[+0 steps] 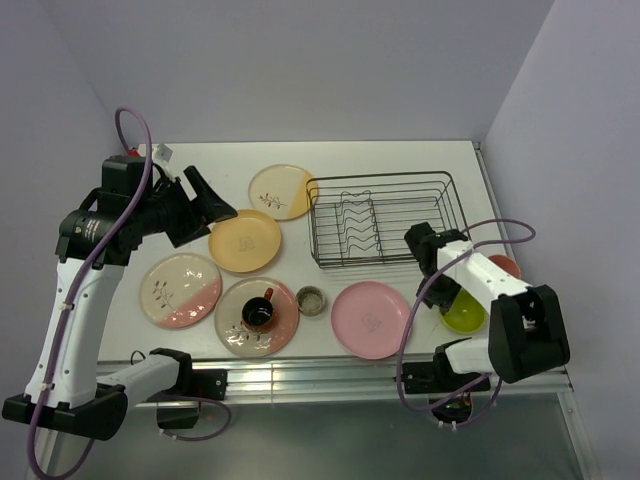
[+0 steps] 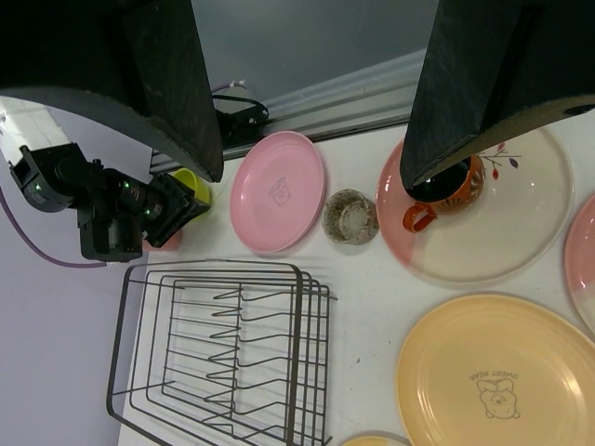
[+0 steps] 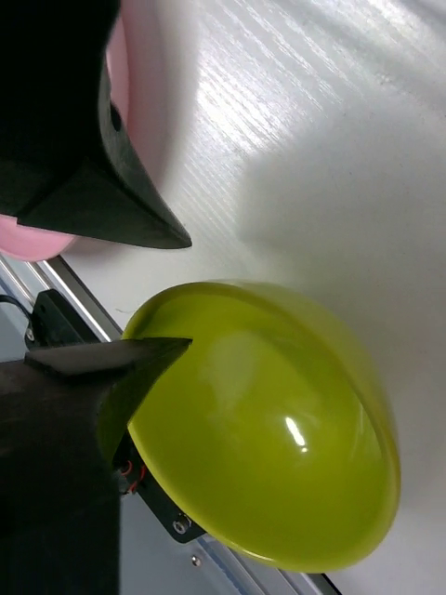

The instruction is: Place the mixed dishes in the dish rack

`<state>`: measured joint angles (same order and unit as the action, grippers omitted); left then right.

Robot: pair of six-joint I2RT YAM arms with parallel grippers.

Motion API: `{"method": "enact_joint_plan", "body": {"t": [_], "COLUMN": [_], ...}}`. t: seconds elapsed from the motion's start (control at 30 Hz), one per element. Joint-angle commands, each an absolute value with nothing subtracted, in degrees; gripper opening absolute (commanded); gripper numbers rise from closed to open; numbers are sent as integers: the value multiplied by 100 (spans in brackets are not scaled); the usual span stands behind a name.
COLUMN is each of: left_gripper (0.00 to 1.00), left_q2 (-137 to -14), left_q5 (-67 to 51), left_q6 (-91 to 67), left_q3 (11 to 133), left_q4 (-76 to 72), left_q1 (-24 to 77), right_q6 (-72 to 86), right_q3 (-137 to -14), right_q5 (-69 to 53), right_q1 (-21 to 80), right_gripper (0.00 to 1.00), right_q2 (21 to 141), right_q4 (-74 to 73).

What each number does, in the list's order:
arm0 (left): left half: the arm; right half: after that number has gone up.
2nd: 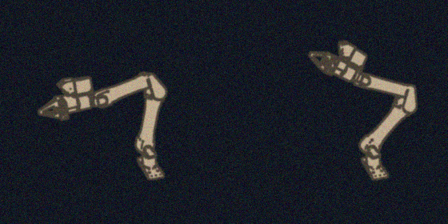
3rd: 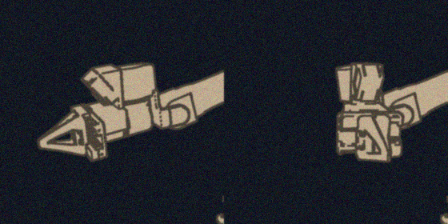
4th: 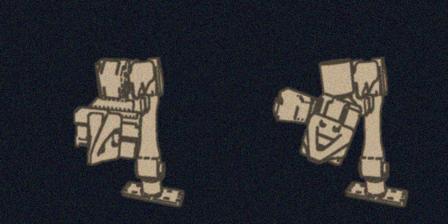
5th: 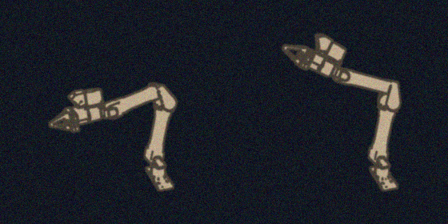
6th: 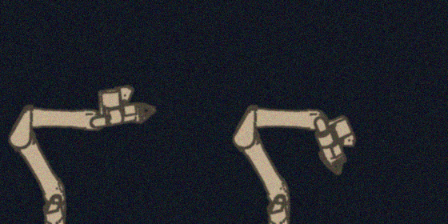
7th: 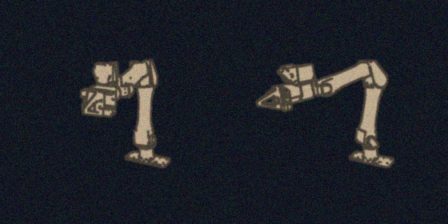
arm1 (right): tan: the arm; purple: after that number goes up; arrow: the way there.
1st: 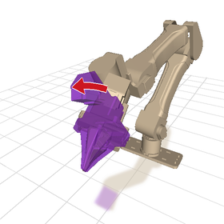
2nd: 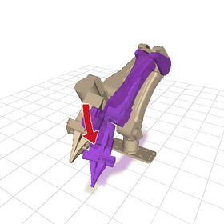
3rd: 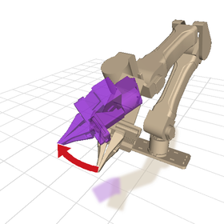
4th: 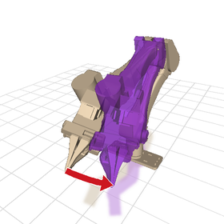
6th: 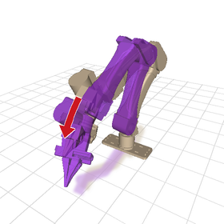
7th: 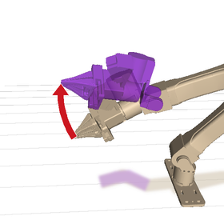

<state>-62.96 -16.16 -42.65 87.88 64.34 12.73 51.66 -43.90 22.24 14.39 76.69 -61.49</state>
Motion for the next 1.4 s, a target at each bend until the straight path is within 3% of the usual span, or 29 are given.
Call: {"method": "enact_joint_plan", "body": {"t": [0.0, 0.03, 0.13, 0.23, 0.53, 0.8, 1.03, 1.23, 1.37], "left_gripper": [83, 83, 83, 83, 83, 83, 83, 84, 84], "left_q2": [-6328, -6328, -6389, -6530, -7031, -7260, -7549, -7787, -7674], "left_q5": [-1564, -1591, -1600, -1582, -2117, -3865, -4956, -5308, -5852], "left_q6": [-4140, -4140, -4148, -4122, -4078, -4456, -5350, -6229, -7458], "left_q3": [9018, 9018, 9026, 9114, 9685, 8931, 8728, 8860, 7967], "left_q4": [6346, 6337, 6284, 6310, 6320, 5267, 4406, 3815, 2737], "left_q1": [1292, 1292, 1292, 1283, 1292, 1309, 1310, 1327, 1406], "right_q6": [5537, 5563, 5590, 5668, 5547, 5107, 5106, 5527, 6361], "right_q3": [-4342, -4333, -4237, -4262, -5903, -7364, -7023, -6444, -5978], "right_q5": [2488, 2470, 2382, 2417, 1909, -338, -2545, -3549, -4314], "right_q1": [1538, 1547, 1599, 1687, 1933, 1942, 1942, 1872, 1863], "right_gripper": [44, 32, 10, 0, 0, 0, 0, 0, 0], "right_q2": [7313, 7286, 7137, 6935, 5889, 5625, 5634, 5836, 5801], "right_q4": [-6389, -6451, -6495, -6687, -7654, -7314, -4216, -1834, 67]}}
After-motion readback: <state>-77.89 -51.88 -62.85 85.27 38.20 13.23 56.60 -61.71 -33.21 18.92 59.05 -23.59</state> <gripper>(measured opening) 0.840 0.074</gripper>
